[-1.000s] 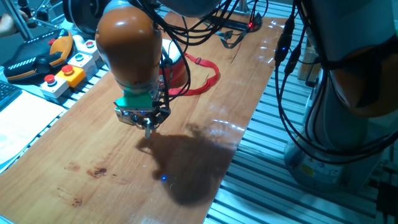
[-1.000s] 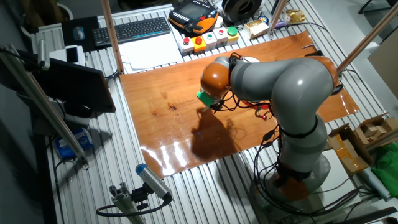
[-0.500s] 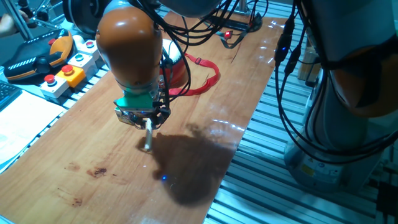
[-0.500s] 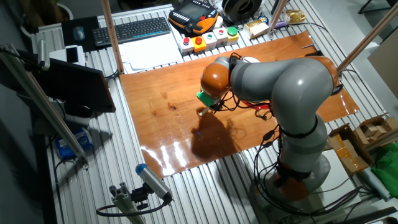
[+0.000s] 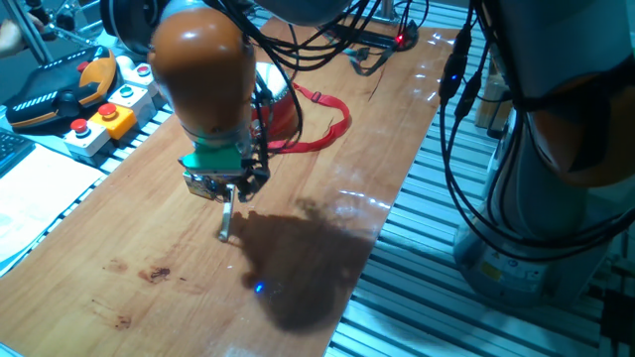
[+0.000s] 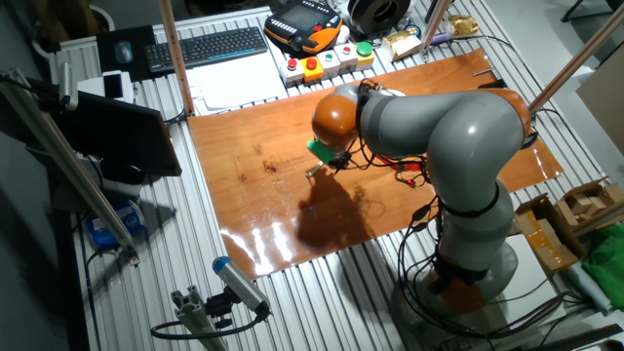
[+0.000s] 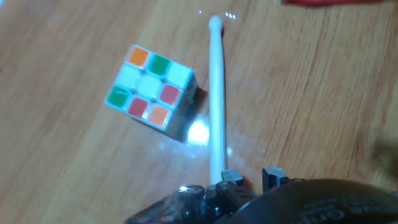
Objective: Play the drum
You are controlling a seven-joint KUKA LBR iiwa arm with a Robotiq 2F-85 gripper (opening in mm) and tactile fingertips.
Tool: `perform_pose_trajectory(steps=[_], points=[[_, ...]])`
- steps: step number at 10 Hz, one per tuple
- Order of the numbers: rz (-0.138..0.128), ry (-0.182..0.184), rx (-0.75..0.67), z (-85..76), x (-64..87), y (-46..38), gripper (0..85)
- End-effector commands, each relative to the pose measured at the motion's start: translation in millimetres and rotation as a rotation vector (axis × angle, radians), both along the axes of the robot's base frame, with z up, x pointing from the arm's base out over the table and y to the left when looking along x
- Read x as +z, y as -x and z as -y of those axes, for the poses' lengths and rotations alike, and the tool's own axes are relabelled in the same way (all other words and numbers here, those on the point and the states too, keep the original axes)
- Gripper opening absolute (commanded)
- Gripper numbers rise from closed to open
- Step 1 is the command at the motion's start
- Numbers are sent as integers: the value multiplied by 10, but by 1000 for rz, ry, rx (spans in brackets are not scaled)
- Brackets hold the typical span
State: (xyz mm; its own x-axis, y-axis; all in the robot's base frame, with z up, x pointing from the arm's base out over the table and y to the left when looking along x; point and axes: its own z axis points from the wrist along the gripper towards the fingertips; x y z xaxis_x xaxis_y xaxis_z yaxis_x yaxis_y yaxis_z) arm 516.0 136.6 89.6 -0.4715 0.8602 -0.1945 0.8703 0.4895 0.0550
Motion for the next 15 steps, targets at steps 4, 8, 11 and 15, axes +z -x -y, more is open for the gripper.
perform_pose_trajectory(steps=[4,8,11,15], points=[[-49,-25,37,214,881,-40,7],[-63,-51,55,679,1394,-41,7],[-75,-37,95,857,1557,16,7],[-115,-78,135,915,1736,192,7]])
